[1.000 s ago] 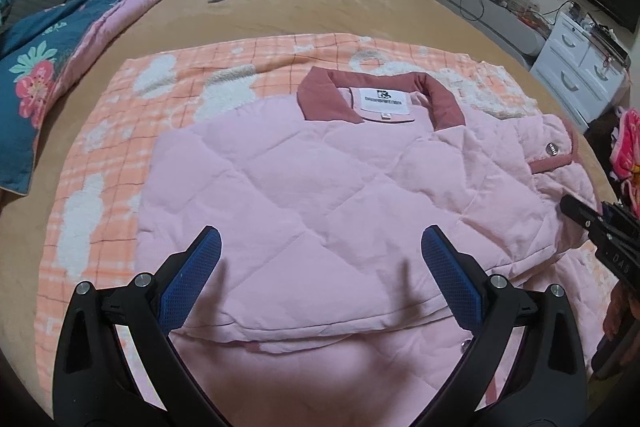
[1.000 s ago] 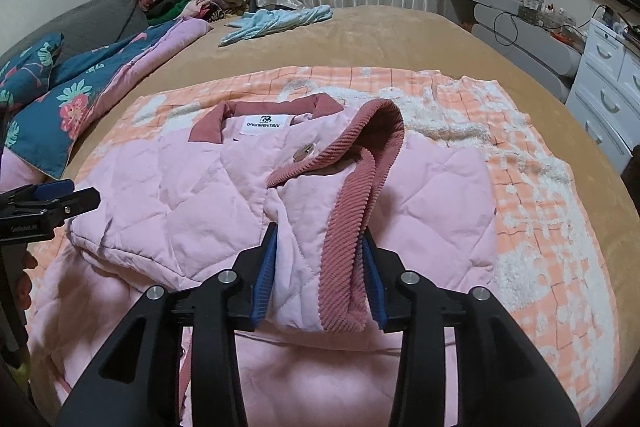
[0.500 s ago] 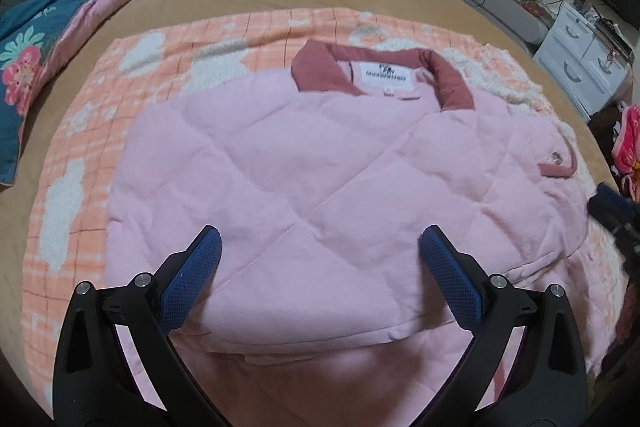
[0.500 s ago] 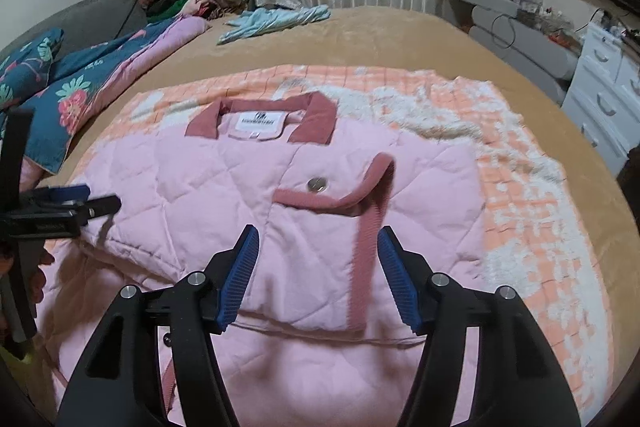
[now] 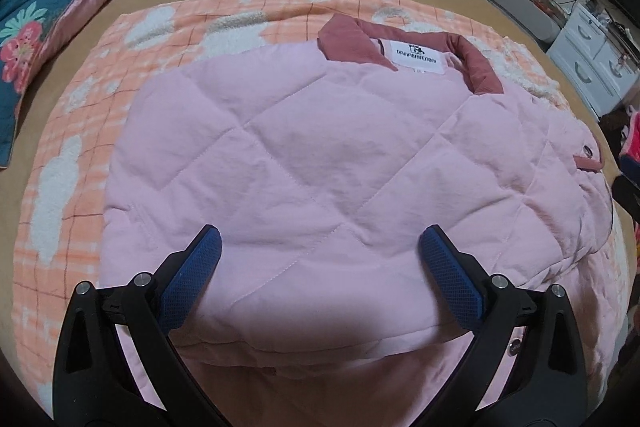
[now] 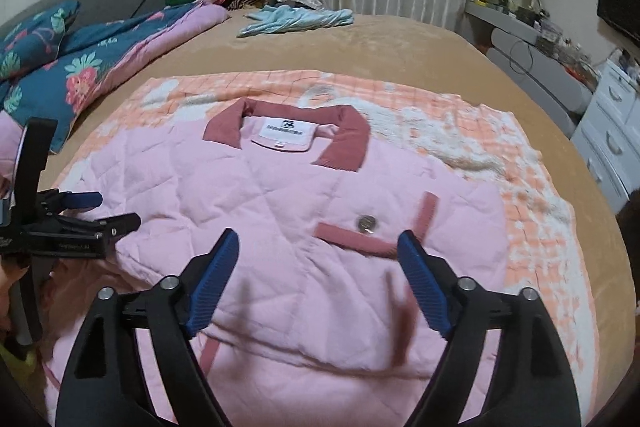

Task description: Fold large clothes

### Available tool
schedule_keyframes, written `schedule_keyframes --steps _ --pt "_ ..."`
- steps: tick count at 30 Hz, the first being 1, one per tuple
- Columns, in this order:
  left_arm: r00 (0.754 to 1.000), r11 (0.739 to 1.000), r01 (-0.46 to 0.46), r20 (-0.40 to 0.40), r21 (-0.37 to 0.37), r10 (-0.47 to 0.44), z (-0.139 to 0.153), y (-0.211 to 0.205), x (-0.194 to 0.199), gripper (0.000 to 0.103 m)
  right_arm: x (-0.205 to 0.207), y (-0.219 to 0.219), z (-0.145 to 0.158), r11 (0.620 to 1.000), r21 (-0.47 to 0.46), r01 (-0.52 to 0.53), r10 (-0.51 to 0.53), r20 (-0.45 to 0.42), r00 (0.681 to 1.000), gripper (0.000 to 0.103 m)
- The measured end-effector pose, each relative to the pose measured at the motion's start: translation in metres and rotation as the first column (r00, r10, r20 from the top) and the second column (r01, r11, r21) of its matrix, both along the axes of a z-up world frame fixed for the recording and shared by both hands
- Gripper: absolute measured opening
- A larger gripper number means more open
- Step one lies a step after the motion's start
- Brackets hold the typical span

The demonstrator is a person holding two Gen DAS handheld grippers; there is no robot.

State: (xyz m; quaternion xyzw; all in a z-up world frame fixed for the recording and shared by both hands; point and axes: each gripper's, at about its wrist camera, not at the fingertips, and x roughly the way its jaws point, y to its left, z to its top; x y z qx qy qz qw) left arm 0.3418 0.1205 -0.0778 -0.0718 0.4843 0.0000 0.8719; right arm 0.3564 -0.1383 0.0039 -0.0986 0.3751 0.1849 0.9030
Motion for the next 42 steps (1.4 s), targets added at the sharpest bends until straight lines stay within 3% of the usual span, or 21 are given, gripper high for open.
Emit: schedule_keyframes --steps 7,11,15,24,42 --pt "1.0 1.0 0.009 0.0 -0.005 -0.009 -0.004 0.002 0.001 0.095 0.024 0.02 -0.018 1.0 -0.01 0.004 -0.005 -0.088 0.996 0.086" --pt "1.0 1.0 0.008 0.004 -0.006 -0.008 -0.005 0.003 0.002 0.095 0.039 0.023 -0.042 0.998 -0.058 0.039 -0.048 -0.158 0.986 0.096" --pt "1.0 1.0 0.006 0.009 0.001 -0.006 -0.006 0.001 0.002 0.095 0.049 0.018 -0.072 0.997 -0.035 0.067 -0.073 -0.223 0.972 0.099" --pt "0.999 1.0 -0.023 0.025 -0.001 0.023 0.005 0.0 -0.007 0.095 0.048 0.021 -0.088 0.995 -0.045 0.086 -0.093 -0.195 0.976 0.099" --pt "0.998 0.999 -0.043 0.039 -0.016 0.044 0.04 0.006 -0.042 0.095 0.027 0.012 -0.079 0.991 -0.017 0.131 -0.132 -0.215 0.968 0.099"
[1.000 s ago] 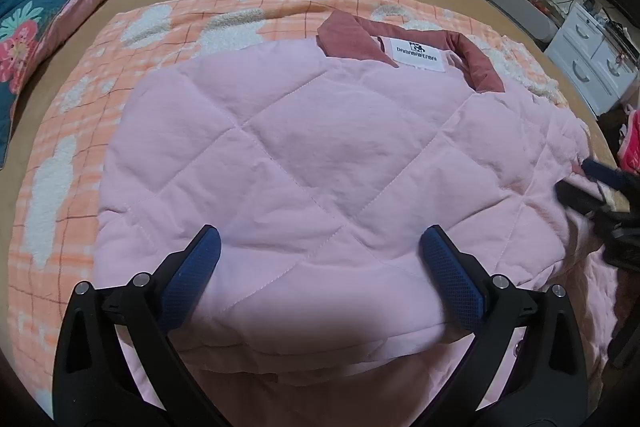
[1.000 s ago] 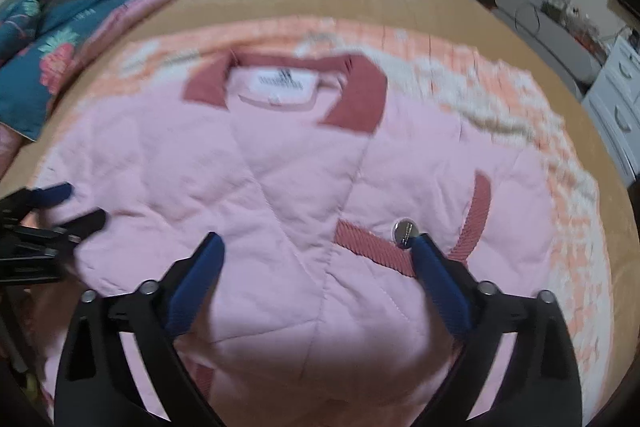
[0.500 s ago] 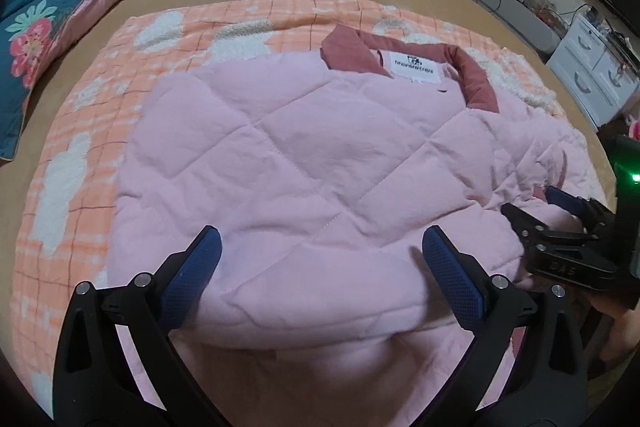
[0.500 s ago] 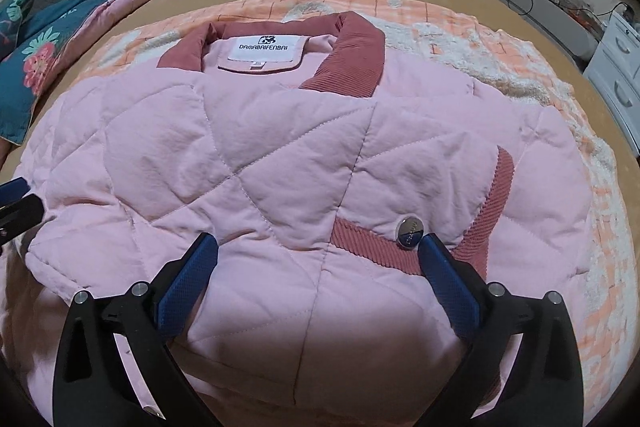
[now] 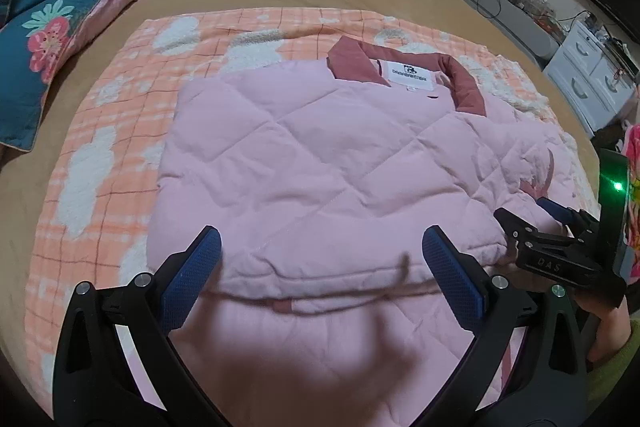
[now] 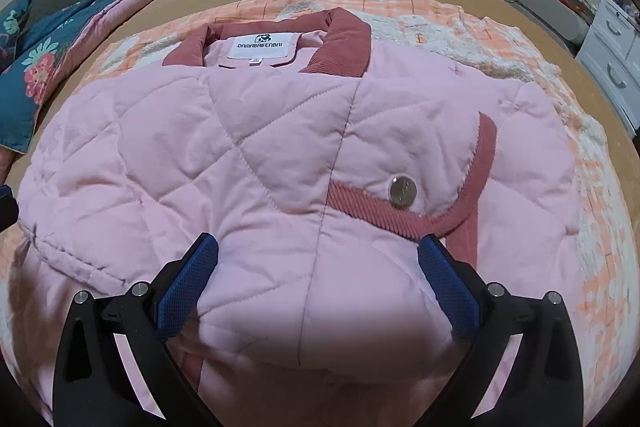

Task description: Fold large clothes

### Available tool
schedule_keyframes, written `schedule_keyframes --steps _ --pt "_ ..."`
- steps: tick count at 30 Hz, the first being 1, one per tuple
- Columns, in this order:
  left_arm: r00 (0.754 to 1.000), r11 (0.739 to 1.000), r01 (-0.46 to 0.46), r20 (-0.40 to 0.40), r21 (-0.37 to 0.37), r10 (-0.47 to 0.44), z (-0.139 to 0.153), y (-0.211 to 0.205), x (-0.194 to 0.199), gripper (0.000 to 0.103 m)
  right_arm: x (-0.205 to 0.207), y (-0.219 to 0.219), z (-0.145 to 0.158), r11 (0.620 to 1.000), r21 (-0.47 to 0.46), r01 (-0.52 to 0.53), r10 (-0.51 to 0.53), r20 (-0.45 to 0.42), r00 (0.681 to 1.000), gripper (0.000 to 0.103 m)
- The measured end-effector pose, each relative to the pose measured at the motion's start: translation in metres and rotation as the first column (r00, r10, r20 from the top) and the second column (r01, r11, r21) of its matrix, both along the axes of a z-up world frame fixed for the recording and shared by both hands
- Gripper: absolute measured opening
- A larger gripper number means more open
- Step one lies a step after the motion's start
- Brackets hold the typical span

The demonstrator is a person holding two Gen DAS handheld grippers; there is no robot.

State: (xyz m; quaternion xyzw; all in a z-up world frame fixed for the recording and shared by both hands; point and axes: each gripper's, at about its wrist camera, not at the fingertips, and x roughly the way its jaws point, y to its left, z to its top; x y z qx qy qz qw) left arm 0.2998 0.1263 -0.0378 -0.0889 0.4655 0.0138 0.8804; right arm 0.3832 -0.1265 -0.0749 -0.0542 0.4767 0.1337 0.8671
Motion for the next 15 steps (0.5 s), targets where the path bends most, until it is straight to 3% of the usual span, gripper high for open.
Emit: schedule_keyframes --steps 5,8,15 --pt "1.0 1.0 0.012 0.004 0.014 -0.012 0.008 -0.004 -0.013 0.095 -0.015 -0.005 0.013 1.0 0.022 -0.008 0.008 0.018 1.0 0.099" --pt "1.0 1.0 0.012 0.012 0.022 -0.012 0.015 -0.006 -0.022 0.095 -0.03 -0.014 0.032 0.996 0.085 -0.029 0.024 0.053 0.998 0.099" --pt "0.999 1.0 0.017 0.039 0.015 -0.017 0.032 -0.01 -0.039 0.095 -0.057 -0.03 0.074 0.99 0.136 -0.044 0.027 0.124 0.992 0.099"
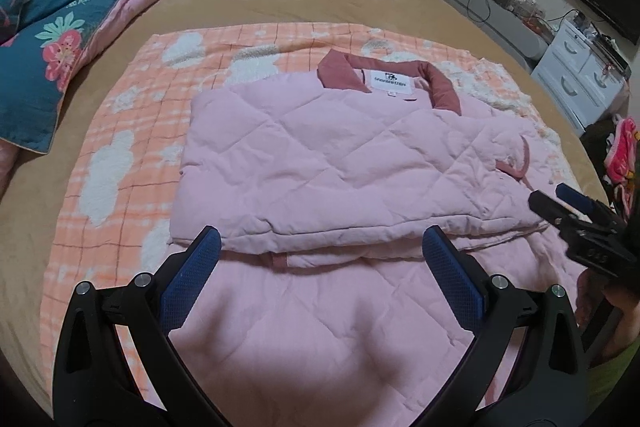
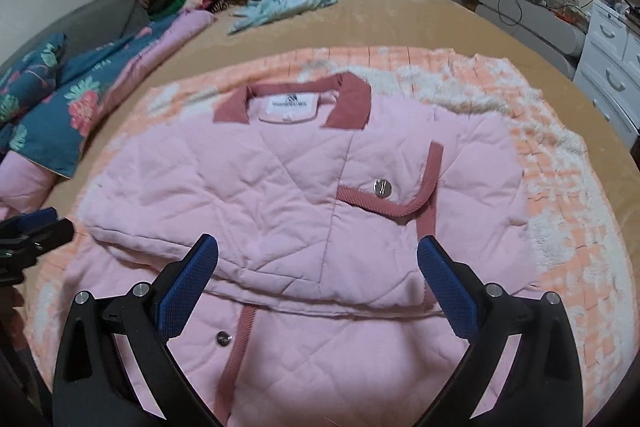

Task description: Fold large clothes

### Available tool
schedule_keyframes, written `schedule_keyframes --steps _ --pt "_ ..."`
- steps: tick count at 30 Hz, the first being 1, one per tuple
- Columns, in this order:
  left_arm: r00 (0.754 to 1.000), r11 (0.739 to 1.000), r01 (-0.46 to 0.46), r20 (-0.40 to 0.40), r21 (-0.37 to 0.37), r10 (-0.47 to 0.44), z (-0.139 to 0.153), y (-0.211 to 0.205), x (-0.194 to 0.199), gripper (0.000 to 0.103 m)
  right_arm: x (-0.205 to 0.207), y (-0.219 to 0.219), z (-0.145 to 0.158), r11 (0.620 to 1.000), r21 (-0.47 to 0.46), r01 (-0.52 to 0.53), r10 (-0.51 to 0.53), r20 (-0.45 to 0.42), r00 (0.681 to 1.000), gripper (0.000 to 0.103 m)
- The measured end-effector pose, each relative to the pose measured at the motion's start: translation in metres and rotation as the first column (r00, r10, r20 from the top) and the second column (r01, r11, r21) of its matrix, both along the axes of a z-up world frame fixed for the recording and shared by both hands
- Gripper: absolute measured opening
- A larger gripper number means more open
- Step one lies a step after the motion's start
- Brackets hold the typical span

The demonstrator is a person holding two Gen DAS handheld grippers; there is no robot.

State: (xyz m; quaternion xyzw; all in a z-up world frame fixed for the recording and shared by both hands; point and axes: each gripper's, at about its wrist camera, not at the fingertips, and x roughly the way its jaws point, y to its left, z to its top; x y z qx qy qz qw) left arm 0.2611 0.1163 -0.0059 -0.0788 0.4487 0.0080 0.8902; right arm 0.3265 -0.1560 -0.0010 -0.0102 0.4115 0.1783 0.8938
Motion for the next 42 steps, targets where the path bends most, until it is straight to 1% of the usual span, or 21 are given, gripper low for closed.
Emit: schedule_keyframes --steps 3,10,13,16,22,28,32,42 --pt "1.0 1.0 0.004 0.018 0.004 -0.004 0.009 -0.004 -0.007 0.095 -0.01 -0.004 0.016 1.0 0.004 -0.011 0.01 0.031 0.999 0.099" --pt "0.998 1.0 0.016 0.062 0.012 -0.017 0.034 -0.013 -0.026 0.095 -0.031 -0.012 0.042 1.0 0.012 -0.017 0.015 0.092 0.996 0.099" --pt "0.996 1.0 0.023 0.089 0.005 -0.023 0.046 -0.016 -0.036 0.095 -0.045 -0.016 0.058 0.999 0.025 -0.033 0.029 0.149 0.988 0.099" --pt "0.993 1.0 0.028 0.114 0.012 -0.03 0.058 -0.021 -0.045 0.095 -0.057 -0.02 0.073 0.999 0.029 -0.038 0.032 0.189 0.982 0.099" --pt "0.987 0.999 0.04 0.153 0.029 -0.044 0.076 -0.029 -0.063 0.095 -0.08 -0.028 0.095 0.999 0.022 -0.048 0.041 0.235 0.971 0.099" --pt "0.982 0.998 0.044 0.182 0.044 -0.051 0.088 -0.036 -0.084 0.095 -0.103 -0.038 0.11 0.999 0.027 -0.045 0.036 0.267 0.963 0.099" --pt "0.978 0.998 0.04 0.201 0.056 -0.051 0.093 -0.037 -0.099 0.095 -0.122 -0.045 0.12 0.999 0.023 -0.04 0.032 0.307 0.951 0.099" --pt "0.972 0.999 0.012 0.232 0.037 -0.02 0.097 -0.035 -0.133 0.095 -0.155 -0.053 0.133 0.999 0.023 -0.039 0.028 0.356 0.934 0.099"
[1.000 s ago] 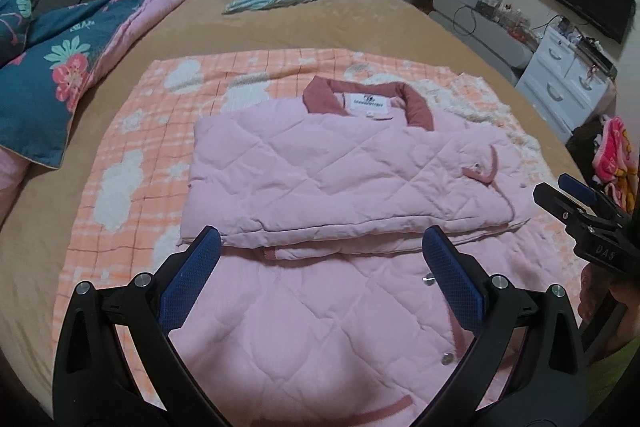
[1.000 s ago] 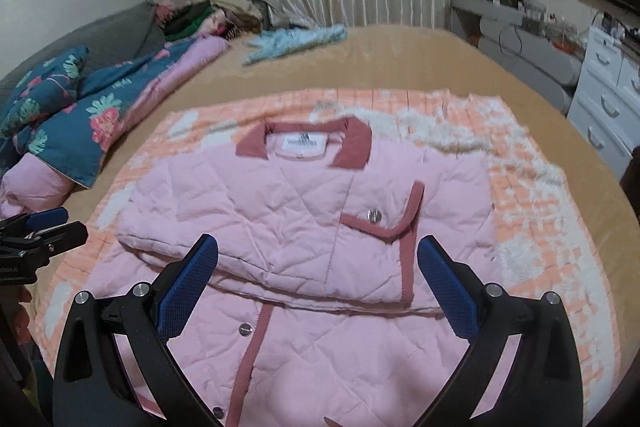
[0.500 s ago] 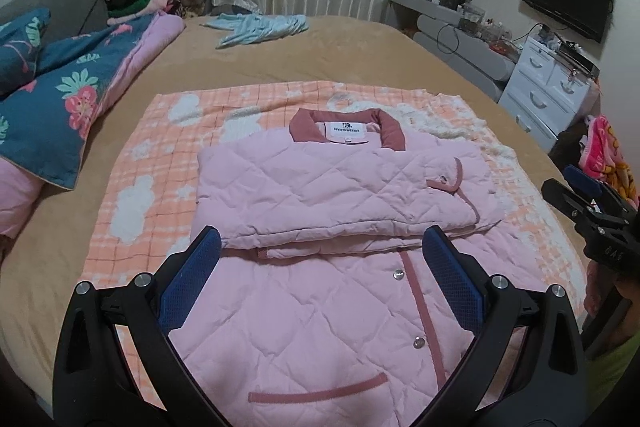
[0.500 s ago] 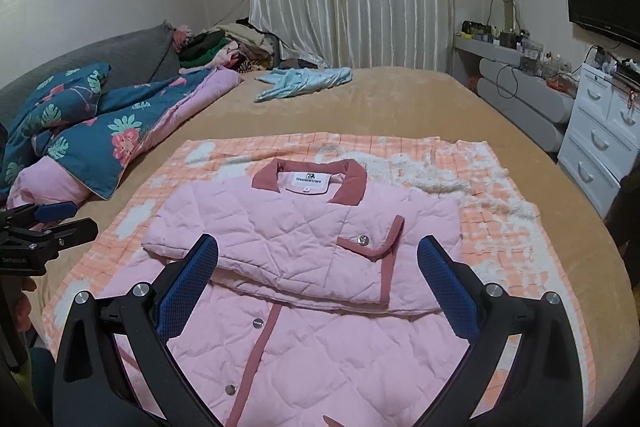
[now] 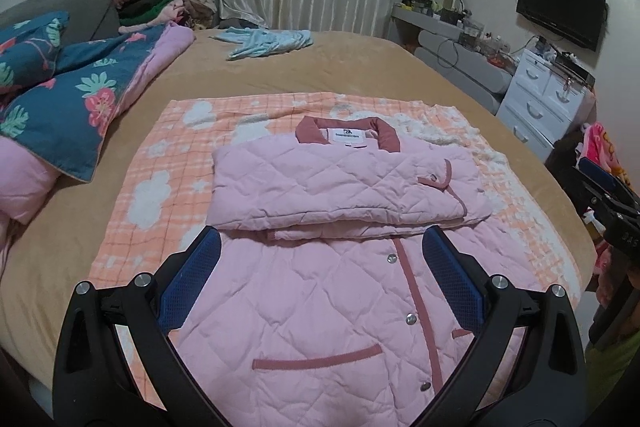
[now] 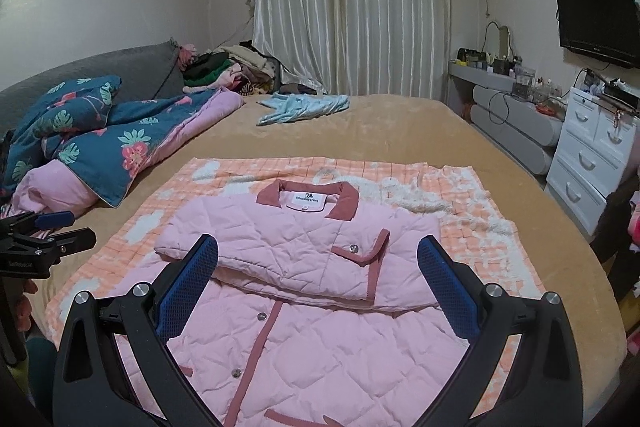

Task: Fold large clothes
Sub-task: 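Move both grippers along the jacket to its ribbed hem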

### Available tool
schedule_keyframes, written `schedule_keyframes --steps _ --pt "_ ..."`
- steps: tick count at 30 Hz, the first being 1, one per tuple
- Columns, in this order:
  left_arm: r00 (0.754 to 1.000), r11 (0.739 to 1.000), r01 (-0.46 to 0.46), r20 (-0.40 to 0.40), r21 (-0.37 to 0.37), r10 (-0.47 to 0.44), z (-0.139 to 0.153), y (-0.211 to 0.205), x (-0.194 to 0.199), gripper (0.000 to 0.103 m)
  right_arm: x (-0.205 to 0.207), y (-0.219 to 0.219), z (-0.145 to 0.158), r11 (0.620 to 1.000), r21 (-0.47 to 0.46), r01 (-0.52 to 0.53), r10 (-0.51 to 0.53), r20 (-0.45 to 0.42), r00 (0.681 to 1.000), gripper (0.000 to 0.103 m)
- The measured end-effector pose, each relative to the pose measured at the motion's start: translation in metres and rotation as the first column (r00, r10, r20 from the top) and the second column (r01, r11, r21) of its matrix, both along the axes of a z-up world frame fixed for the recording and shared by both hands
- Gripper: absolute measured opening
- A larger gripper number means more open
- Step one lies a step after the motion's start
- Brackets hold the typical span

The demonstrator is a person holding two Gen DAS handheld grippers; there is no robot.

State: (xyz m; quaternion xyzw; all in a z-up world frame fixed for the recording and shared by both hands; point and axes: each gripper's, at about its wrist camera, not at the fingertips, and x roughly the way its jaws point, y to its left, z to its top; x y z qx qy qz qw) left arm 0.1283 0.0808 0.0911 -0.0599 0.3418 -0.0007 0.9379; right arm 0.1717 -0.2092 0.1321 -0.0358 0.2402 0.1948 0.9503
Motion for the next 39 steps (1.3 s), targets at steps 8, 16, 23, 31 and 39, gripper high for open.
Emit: schedule_keyframes --steps 8,16,23,31,39 --pt "1.0 1.0 -0.016 0.016 0.005 0.016 -0.001 0.0 -0.019 0.095 -0.021 -0.006 0.002 1.0 0.006 0.011 -0.011 0.01 1.0 0.099" --pt "1.0 1.0 -0.019 0.021 0.025 0.018 -0.007 -0.002 -0.036 0.095 -0.041 -0.013 -0.002 1.0 0.009 0.022 -0.022 0.005 1.0 0.099" --pt "1.0 1.0 -0.023 0.019 0.017 0.023 -0.02 0.0 -0.048 0.095 -0.046 -0.02 -0.011 0.999 0.009 0.032 -0.032 -0.005 0.999 0.099" --pt "0.999 0.998 -0.049 0.019 0.033 0.048 -0.037 0.006 -0.06 0.095 -0.054 -0.033 -0.029 0.999 -0.005 0.051 -0.051 -0.032 0.998 0.099" --pt "0.995 0.995 -0.096 -0.011 0.029 0.097 -0.057 0.023 -0.071 0.095 -0.06 -0.048 -0.051 0.996 0.01 0.084 -0.083 -0.073 0.994 0.099"
